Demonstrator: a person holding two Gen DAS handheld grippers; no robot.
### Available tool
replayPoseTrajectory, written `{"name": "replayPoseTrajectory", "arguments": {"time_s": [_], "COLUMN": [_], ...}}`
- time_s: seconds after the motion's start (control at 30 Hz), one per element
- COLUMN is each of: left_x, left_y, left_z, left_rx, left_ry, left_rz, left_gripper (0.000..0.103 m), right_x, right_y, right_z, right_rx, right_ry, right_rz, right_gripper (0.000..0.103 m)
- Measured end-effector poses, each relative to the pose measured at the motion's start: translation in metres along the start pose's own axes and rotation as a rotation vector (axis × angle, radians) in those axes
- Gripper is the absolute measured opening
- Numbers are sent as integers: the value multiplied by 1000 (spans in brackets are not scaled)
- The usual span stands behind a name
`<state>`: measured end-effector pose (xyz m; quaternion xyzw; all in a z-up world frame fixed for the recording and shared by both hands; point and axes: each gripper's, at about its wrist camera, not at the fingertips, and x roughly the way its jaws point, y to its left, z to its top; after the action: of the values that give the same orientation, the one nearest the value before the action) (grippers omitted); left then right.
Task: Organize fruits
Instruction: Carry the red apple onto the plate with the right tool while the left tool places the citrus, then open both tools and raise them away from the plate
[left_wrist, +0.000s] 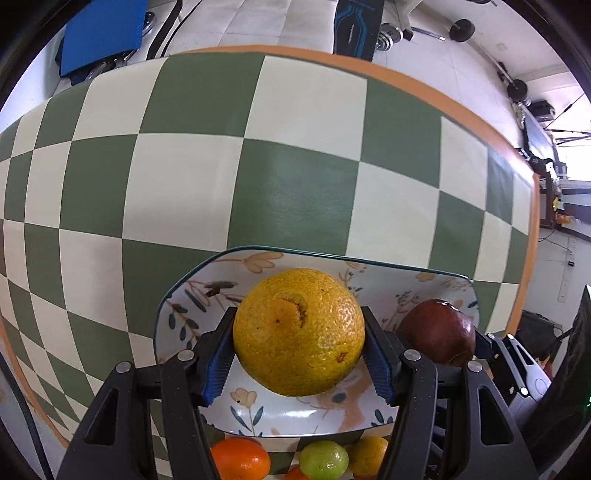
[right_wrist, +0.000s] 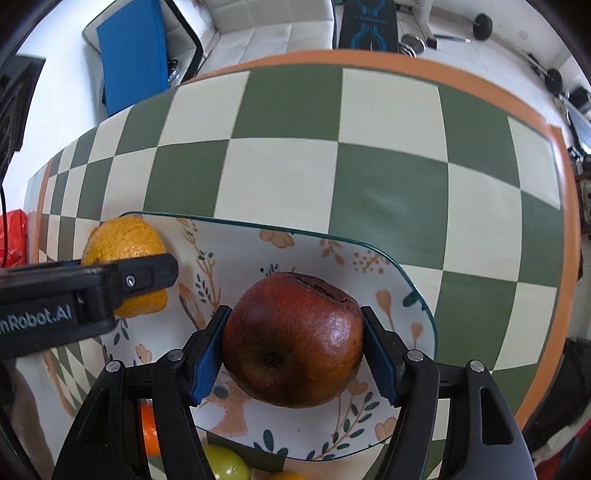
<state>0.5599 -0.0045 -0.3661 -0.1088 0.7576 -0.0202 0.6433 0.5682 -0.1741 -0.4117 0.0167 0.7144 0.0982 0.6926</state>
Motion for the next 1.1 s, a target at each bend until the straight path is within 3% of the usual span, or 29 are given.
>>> {"name": "replayPoseTrajectory", "arguments": {"time_s": [0.03, 0.13, 0.2, 0.27, 0.43, 0.63, 0.9, 1.1], "left_x": [1, 8, 10, 7, -13, -52, -92, -116], "left_y": [0, -1, 0, 0, -2, 1, 22, 27], "left_z": [-1, -2, -1, -2, -12, -43, -101, -150], "left_rx": [-1, -12, -20, -25, 0, 46, 67, 77], "left_ry": [6, 22, 25, 10, -50, -205, -336, -398], "left_rz": [-6, 3, -10, -19, 19, 109, 173, 180], "left_gripper": [60, 61, 77, 86, 86, 86, 86, 86], "right_x": [2, 1, -4, -9, -29, -60, -107, -136], "right_y": [-3, -11, -17, -23, -32, -28, -16, 9], "right_z": [0, 0, -2, -4, -18, -49, -103, -133], "right_rx": [5, 24, 34, 43, 76, 118, 138, 112], "right_ry": [11, 6, 3, 0, -27, -80, -169, -230], "right_rz": [-1, 18, 21, 17, -3, -74, -106, -121], "right_gripper": [71, 88, 90, 91, 93, 93, 93, 93]}}
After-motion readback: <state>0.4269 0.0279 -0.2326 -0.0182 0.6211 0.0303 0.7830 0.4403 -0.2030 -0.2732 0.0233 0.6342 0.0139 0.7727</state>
